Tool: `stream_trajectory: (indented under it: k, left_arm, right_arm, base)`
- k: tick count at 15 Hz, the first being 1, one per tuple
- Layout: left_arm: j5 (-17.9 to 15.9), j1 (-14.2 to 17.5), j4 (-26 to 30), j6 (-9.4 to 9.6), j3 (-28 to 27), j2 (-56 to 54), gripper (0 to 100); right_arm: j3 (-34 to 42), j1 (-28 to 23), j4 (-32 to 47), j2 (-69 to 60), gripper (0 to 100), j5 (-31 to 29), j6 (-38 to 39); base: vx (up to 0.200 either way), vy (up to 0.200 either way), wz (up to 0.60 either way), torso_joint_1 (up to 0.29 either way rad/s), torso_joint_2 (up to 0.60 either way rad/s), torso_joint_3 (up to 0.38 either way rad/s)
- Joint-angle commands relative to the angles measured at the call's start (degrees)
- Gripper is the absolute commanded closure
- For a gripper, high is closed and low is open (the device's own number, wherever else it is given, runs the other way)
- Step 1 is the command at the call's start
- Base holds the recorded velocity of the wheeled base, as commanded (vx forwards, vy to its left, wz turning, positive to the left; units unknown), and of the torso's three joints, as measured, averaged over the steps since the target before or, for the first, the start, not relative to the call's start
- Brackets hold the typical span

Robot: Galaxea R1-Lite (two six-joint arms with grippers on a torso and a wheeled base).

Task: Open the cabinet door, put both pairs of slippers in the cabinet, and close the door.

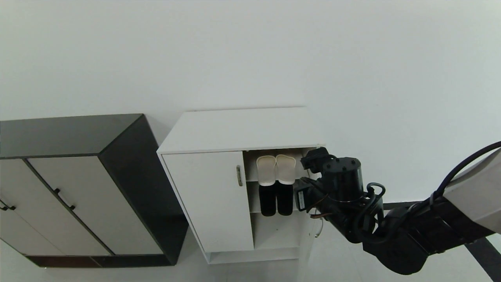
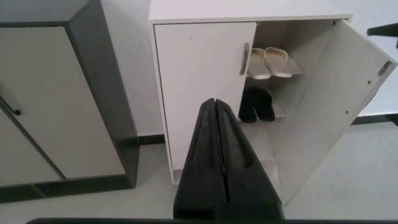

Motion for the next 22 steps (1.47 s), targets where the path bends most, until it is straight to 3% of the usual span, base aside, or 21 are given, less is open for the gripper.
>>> stream_trajectory:
  k: [1, 6, 8, 11, 18, 22]
  left_arm:
    - [0.01, -0.09, 0.05, -0.02, 0.02, -0.01, 100]
    - [-0.08, -0.09, 0.05, -0.02, 0.02, -0.01, 100]
    - [0.01, -0.09, 0.05, -0.02, 0.02, -0.01, 100]
    - [0.01, -0.09, 0.05, -0.02, 0.02, -0.01, 100]
    - [-0.08, -0.09, 0.05, 0.07, 0.02, -0.01, 100]
    - [-0.08, -0.09, 0.05, 0.07, 0.02, -0.01, 100]
  right_arm:
    - [0.79, -1.72, 0.28, -0.95, 100, -0.03, -0.95]
    - [3.07, -5.23, 2.04, -2.18, 100, -0.12, -4.82]
    - [3.25, -6.20, 7.57, -3.59, 100, -0.20, -5.17]
    - [3.25, -7.34, 9.77, -2.89, 100, -0.12, -5.17]
    - [2.90, -6.73, 9.60, -0.07, 100, 0.50, -4.64]
    - [0.44, -4.79, 9.51, 0.98, 100, 6.47, 1.60]
  base:
    - [0.000, 0.000, 0.00, 0.000, 0.00, 0.000]
    - [0.000, 0.000, 0.00, 0.000, 0.00, 0.000]
    - [0.000, 0.000, 0.00, 0.000, 0.00, 0.000]
    - [0.000, 0.000, 0.00, 0.000, 0.00, 0.000]
    - [0.000, 0.000, 0.00, 0.000, 0.00, 0.000]
    - [0.000, 0.000, 0.00, 0.000, 0.00, 0.000]
